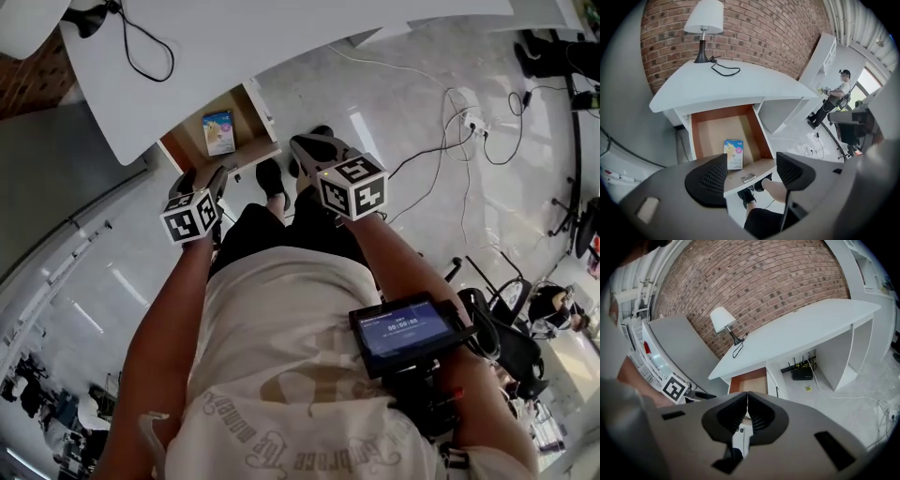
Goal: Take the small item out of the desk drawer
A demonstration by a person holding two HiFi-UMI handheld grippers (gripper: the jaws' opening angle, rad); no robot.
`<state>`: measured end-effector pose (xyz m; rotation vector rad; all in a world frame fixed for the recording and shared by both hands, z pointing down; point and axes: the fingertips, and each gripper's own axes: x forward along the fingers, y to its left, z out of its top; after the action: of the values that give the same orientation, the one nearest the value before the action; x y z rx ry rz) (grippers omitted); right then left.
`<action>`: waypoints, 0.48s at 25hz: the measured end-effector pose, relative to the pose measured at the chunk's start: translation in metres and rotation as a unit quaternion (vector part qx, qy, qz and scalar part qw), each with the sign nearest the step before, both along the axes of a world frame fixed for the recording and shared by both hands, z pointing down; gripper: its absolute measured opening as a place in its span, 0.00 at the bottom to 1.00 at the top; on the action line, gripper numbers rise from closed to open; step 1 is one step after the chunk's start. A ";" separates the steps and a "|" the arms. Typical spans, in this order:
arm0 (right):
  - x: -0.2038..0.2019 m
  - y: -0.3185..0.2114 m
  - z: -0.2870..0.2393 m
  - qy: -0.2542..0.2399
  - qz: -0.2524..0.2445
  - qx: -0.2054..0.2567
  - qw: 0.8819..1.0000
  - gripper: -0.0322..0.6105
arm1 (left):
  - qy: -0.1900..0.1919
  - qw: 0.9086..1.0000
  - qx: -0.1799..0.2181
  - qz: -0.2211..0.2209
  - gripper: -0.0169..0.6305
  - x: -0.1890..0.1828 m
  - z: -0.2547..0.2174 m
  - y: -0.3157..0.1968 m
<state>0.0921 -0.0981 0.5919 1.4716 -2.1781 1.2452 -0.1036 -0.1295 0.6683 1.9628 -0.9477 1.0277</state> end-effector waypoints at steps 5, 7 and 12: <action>0.001 -0.002 0.012 -0.005 -0.008 -0.010 1.000 0.06 | -0.011 1.000 -0.004 -0.003 0.53 0.000 0.012 -0.008; 0.001 -0.003 0.016 -0.003 -0.011 -0.011 1.000 0.06 | -0.017 1.000 -0.004 -0.002 0.54 -0.002 0.016 -0.011; 0.000 -0.013 0.022 -0.003 -0.012 -0.006 1.000 0.06 | -0.026 1.000 0.000 0.001 0.54 -0.003 0.024 -0.022</action>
<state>0.0923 -0.1113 0.6140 1.4345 -2.1824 1.2537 -0.1064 -0.1513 0.6922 1.9465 -0.9747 1.0832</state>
